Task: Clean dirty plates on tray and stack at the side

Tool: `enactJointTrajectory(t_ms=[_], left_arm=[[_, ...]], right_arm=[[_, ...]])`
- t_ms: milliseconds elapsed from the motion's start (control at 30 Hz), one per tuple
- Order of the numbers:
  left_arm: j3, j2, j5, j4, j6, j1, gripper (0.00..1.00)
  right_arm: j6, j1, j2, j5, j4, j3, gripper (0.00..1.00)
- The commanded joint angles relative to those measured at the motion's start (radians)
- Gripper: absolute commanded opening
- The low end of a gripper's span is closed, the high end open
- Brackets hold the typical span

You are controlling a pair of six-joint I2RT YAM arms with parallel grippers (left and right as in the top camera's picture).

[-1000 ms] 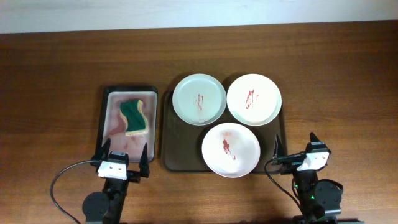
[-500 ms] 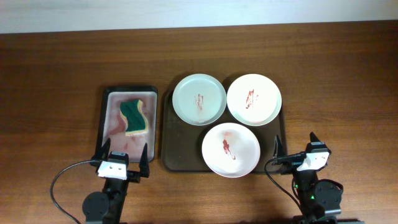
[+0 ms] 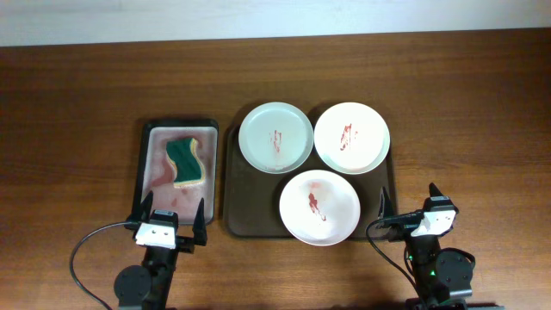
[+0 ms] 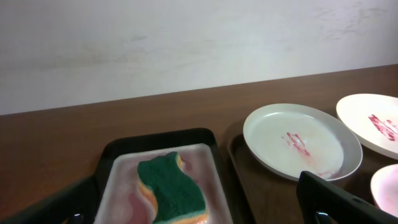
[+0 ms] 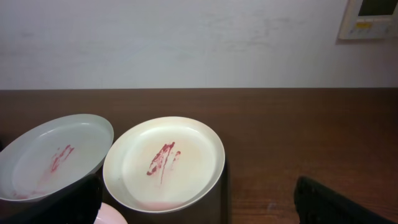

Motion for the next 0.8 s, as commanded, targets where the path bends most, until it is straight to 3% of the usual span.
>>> enactJointTrajectory(t_ms=[0,200,433,767], left_arm=[[-0.003,-0.005,0.025,0.009,0.019,-0.004,0.99],[0.058,0.020,0.013,-0.074,0.008,-0.004,0.99],[0.349,0.272,0.014,-0.315,0.008,-0.004,0.99],[0.872,0.768,0.018,-0.819,0.008,-0.004,0.99]], right_arm=[[-0.007,0.008,-0.003,0.008,-0.003,-0.008,0.99],[0.014,0.008,-0.003,-0.042,-0.024,0.011,0.99],[0.077,0.009,0.083,-0.046,-0.344,0.261,0.99],[0.076,0.009,0.583,-0.064,-0.830,0.786,0.99]])
